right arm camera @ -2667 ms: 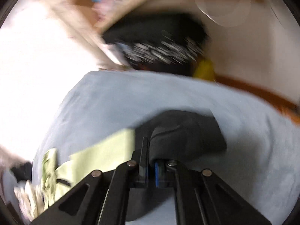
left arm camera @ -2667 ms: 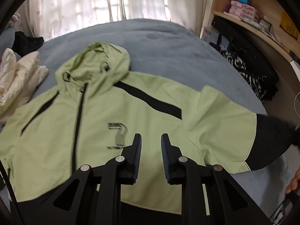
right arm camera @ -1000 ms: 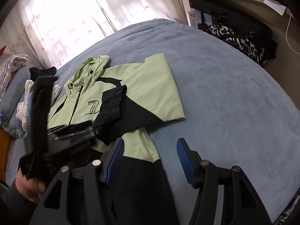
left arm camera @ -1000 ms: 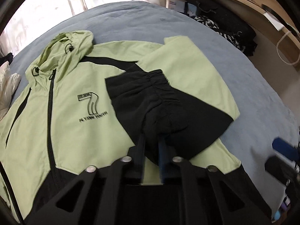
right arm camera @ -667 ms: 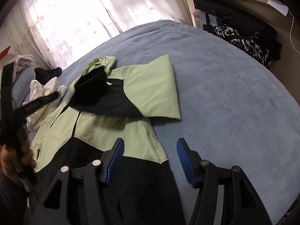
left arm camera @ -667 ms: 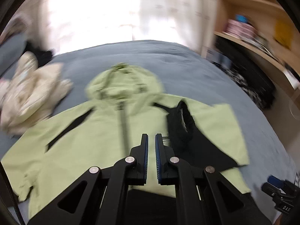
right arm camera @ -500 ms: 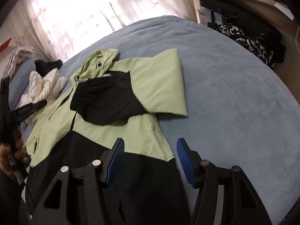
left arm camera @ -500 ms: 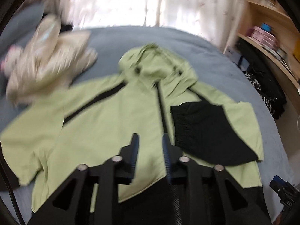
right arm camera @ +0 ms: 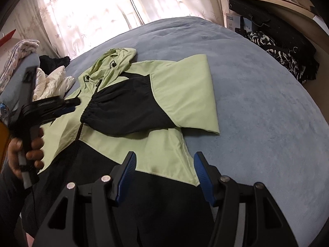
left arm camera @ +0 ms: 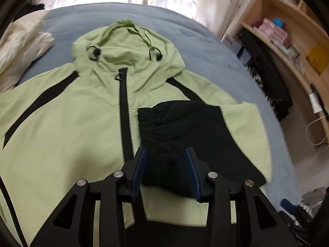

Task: Fold large clothes

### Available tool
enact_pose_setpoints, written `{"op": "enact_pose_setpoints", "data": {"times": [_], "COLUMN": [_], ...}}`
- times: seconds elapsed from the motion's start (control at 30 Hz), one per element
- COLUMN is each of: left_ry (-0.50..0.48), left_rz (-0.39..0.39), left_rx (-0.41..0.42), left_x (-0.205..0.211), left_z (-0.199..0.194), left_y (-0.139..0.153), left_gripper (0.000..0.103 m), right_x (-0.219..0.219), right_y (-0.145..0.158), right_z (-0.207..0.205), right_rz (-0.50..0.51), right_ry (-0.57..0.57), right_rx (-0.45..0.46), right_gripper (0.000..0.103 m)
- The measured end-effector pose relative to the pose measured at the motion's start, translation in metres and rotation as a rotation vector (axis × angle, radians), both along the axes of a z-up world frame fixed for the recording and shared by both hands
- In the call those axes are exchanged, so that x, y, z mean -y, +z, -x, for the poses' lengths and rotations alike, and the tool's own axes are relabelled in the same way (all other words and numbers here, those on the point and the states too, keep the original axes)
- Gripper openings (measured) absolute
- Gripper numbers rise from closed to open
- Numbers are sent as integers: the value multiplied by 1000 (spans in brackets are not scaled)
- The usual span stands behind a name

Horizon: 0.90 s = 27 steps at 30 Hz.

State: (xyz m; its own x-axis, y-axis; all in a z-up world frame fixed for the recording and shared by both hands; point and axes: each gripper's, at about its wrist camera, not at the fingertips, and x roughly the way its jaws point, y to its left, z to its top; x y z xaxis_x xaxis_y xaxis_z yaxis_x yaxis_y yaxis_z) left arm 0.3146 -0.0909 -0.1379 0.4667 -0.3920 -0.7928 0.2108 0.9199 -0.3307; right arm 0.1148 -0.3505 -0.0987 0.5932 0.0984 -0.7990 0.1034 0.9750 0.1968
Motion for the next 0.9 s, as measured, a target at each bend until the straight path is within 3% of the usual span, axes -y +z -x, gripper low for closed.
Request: {"op": "enact_pose_setpoints", "data": {"times": [0.13,0.17,0.2,0.33,0.53,0.67,0.73,0.8,0.87,0.9], "left_ry": [-6,-11,-17,-31,72,25,-11,-43,-79,-92], "left_rz": [-93,-124,-166,-215,-173,-79,-64,-70,-69,-63], "left_rx": [-26,-31,-26,72,271,264,234,206,173,150], "left_x": [20,24,29,34,-14,-46,-46,-38,-24,-17], "left_z": [-17,-20,-21,-13,-1,-12,-14,-15,-15,-17], "left_y": [-22,-26,-27,1,92,116,107,93,73,61], "left_gripper": [38,27,2,0,0,1,13,39,55,58], "right_x": [3,5,5,9,26,27,23,19,14,13], "right_y": [-3,-3,-3,-4,3,10,11,11,10,9], "right_z": [-3,-4,-4,-13,-36,-46,-49,-51,-51,-52], "right_rz": [-1,0,4,20,10,14,15,11,8,10], "right_ry": [-15,-16,-18,-23,-37,-30,-22,-16,-6,-3], "right_rx": [-8,-11,-13,-27,-29,-12,-8,-8,-8,-9], "right_gripper": [58,58,58,58,58,58,58,58,58,58]}}
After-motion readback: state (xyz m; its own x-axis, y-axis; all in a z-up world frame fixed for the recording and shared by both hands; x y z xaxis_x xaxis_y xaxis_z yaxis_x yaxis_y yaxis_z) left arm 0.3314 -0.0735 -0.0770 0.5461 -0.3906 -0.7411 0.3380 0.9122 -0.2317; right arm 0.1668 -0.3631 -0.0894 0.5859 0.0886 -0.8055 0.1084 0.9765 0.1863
